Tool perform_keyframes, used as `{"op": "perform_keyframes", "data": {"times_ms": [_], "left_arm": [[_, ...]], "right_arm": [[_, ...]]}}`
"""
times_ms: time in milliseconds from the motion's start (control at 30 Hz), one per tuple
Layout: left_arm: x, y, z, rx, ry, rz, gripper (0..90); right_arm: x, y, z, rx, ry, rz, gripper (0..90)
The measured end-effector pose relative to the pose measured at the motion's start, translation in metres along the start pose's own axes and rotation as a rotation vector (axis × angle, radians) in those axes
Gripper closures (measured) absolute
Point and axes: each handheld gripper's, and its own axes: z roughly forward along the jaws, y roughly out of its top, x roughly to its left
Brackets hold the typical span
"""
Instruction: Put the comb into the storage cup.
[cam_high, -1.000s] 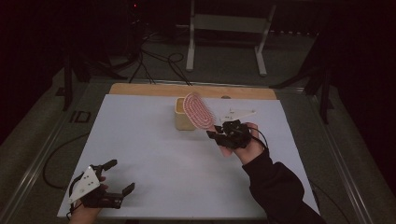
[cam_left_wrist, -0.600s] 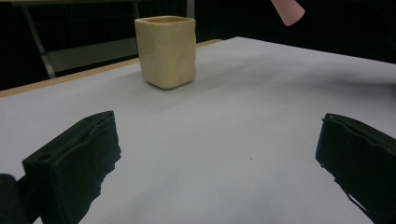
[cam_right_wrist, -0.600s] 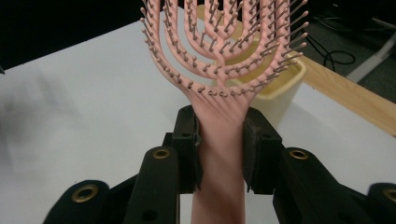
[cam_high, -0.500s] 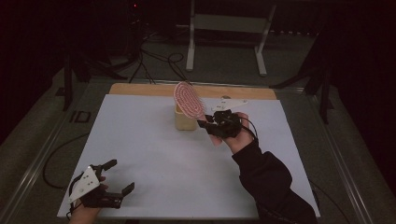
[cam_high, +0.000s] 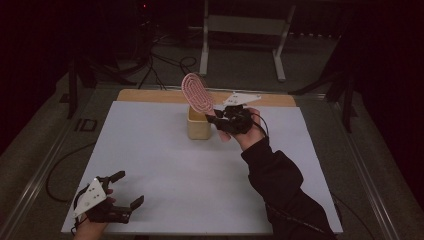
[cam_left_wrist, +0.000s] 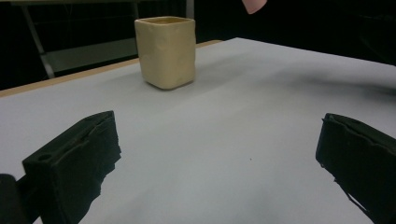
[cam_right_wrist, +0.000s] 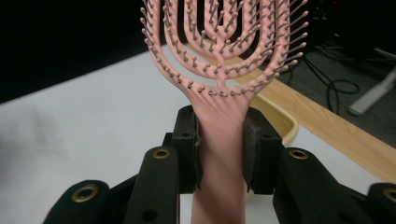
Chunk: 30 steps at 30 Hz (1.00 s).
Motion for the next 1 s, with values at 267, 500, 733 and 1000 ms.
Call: {"op": "perform_keyframes", "data": {"times_ms": [267, 500, 733, 1000], "left_arm": [[0.000, 0.000, 0.000, -0.001, -0.002, -0.002, 0.0], [0.000, 0.000, 0.000, -0.003, -0.004, -0.006, 0.0], [0.000, 0.000, 0.000, -0.006, -0.005, -0.010, 0.0], [0.001, 0.000, -0.001, -0.010, -0.005, -0.010, 0.0]], "right_arm": [[-0.016, 0.004, 0.013, -0.044, 0.008, 0.013, 70.0], [-0.025, 0.012, 0.023, -0.097, 0.044, 0.008, 70.0], [-0.027, 0.022, 0.036, -0.122, 0.065, -0.021, 69.9], [-0.030, 0.033, 0.050, -0.175, 0.085, -0.066, 70.0]]}}
